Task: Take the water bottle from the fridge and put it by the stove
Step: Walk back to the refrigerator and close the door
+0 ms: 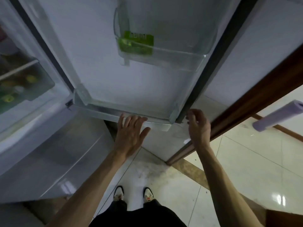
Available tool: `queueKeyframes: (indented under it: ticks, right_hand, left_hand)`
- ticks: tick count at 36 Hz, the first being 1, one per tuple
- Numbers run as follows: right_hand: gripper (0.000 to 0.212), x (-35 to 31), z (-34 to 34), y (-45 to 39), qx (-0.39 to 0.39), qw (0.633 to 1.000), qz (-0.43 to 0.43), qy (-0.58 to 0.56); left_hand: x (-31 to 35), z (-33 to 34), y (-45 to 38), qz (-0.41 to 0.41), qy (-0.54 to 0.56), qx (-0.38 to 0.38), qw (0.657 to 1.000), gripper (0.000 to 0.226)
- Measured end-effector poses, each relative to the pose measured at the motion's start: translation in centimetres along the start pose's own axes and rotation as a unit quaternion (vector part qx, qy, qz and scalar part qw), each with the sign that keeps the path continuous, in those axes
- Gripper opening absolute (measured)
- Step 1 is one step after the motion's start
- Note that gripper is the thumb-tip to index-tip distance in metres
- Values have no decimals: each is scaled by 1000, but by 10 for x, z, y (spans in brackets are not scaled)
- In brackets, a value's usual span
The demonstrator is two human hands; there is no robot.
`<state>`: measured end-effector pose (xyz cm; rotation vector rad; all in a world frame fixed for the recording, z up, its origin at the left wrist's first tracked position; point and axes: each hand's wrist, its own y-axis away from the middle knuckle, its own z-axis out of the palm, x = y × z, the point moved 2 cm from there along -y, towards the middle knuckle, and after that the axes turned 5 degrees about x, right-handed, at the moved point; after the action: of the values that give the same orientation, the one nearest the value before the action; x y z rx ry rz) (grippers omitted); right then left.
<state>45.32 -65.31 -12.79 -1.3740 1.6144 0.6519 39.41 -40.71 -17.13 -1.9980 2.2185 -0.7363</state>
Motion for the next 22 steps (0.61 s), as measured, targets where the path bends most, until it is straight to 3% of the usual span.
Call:
queueKeyframes:
  ticks: [3, 7, 11, 17, 19, 22]
  right_hand:
    - [12, -47, -24, -23, 78, 992, -88, -45]
    - [59, -97, -40, -38, 159, 966, -202, -31]
    - [81, -130, -48, -32, 159, 942, -282, -91]
    - [79, -145, -44, 3, 145, 932, -313, -112]
    - [77, -143, -46, 16, 151, 927, -329, -93]
    - [75, -143, -53, 31, 154, 903, -376, -138]
  left_hand:
    - [-1, 1, 2, -9, -8, 46, 999, 35]
    - [0, -4, 5, -52, 22, 81, 995, 25]
    - [-4, -18, 15, -86, 42, 101, 990, 28]
    - [-13, -43, 42, -89, -14, 32, 995, 19]
    - [-18, -52, 49, -83, -18, 40, 996, 24]
    - [-31, -61, 60, -139, 36, -19, 989, 42]
